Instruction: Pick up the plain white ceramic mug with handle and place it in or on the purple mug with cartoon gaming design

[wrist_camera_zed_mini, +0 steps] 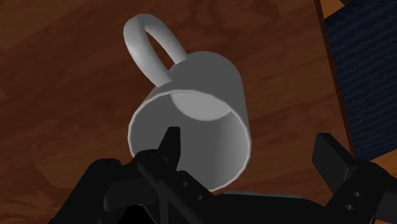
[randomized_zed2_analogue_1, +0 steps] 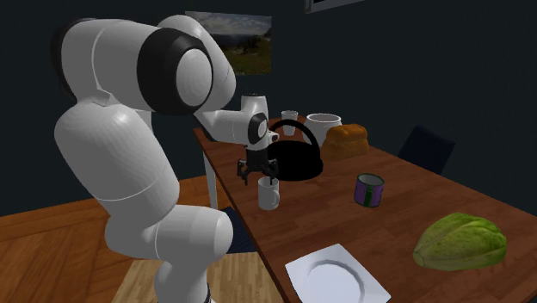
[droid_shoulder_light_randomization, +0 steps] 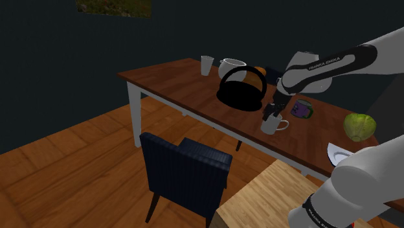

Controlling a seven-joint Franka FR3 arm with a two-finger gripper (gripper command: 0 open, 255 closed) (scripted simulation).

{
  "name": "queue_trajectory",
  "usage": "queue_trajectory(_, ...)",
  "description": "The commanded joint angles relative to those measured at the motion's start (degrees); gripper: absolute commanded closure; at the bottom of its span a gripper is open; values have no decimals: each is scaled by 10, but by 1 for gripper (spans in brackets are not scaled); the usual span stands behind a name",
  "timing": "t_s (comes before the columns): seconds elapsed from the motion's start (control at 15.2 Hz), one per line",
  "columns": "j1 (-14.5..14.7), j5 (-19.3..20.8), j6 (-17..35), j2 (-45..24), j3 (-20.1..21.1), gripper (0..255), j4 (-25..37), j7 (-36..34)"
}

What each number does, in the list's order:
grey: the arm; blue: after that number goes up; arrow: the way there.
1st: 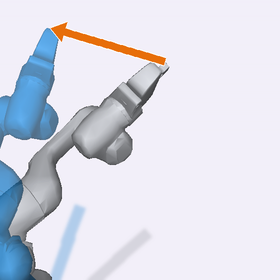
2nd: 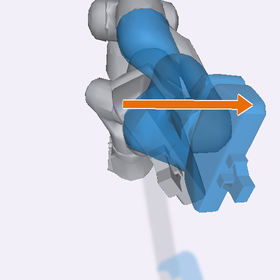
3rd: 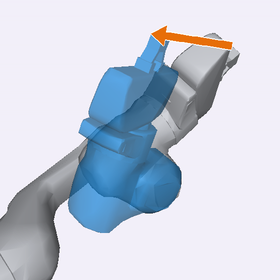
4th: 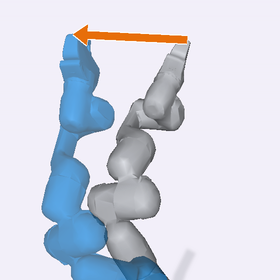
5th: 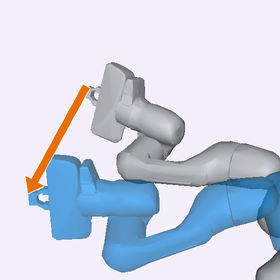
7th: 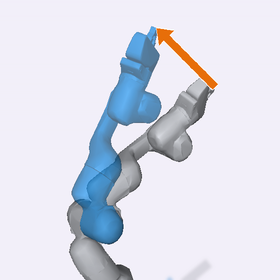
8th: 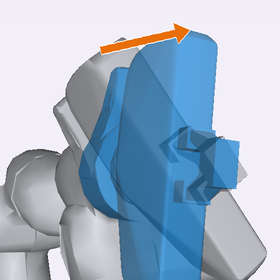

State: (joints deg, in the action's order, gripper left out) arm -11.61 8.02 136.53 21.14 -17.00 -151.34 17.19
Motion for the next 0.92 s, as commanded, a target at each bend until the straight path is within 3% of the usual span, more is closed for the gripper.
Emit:
queue_trajectory(0.0, 0, 0, 13, -7, -2, 0, -5, 1)
queue_trajectory(0.46, 0, 0, 13, -7, -2, 0, -5, 1)
queue_trajectory(0.53, 0, 0, 13, -7, -2, 255, -5, 1)
queue_trajectory(0.86, 0, 0, 13, -7, -2, 255, -5, 1)
